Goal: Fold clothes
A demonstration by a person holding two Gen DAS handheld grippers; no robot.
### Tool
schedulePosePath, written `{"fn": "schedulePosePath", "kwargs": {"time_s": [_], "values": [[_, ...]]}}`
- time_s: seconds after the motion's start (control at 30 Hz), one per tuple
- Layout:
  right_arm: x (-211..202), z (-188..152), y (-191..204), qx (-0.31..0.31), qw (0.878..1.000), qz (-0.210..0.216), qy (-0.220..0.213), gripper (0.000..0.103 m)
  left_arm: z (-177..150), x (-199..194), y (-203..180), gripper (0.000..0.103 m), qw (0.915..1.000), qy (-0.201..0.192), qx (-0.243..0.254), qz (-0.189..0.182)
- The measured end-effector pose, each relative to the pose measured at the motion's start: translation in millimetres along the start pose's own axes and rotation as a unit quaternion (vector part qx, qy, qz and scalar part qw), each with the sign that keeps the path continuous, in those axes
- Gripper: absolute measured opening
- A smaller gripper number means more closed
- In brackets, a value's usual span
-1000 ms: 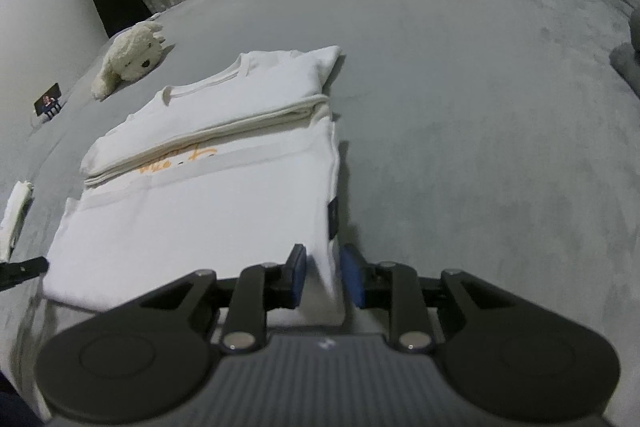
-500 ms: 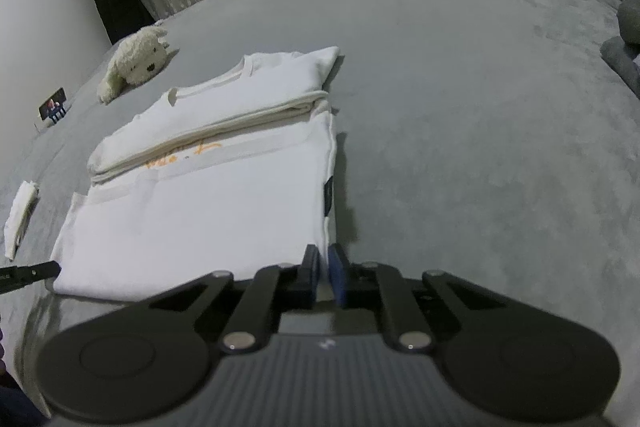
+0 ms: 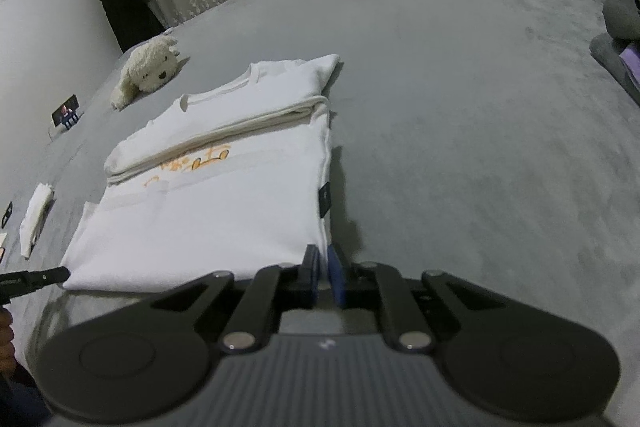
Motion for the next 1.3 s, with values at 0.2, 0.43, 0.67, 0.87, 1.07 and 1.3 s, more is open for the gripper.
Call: {"fn": "schedulePosePath", "kwargs": {"time_s": [0.2,0.43,0.67,0.87,1.07,1.3], "values": [[10,-5,2,-0.02,0.999,-0.019,0.019,0.008,0,3,-2,0.008,0.9998,0.01,0.013,0.01],[4,-3,6,-0.04,0.999,-0.03,0.002,0.019,4,-1,0,0.018,0.9996,0.015,0.011,0.02],[-2,0,18,-0.077,0.995,-0.054,-0.038,0.021,15,-16,-9,0.018,0.997,-0.027,0.039,0.061],[3,1,40,-0.102,0.993,-0.042,-0.052,0.021,19,-8,-38,0.018,0.9946,-0.042,0.079,0.052],[29,-14,85,-0.157,0.987,-0.022,-0.033,0.021,16,19,-78,0.018,0.9907,-0.029,0.125,0.046],[51,-36,131,-0.207,0.978,0.008,-0.02,0.021,8,33,-111,0.018,0.9819,-0.024,0.184,0.037]]}}
Point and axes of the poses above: each gripper's, at about its wrist camera, not at the fingertips, and x roughly the way its jaws point, y to its left, z to its top, the point moved 2 cm from there along x, roughly the way its jaws point, and after that the axes turned 8 degrees about x, right-handed, at the moved point
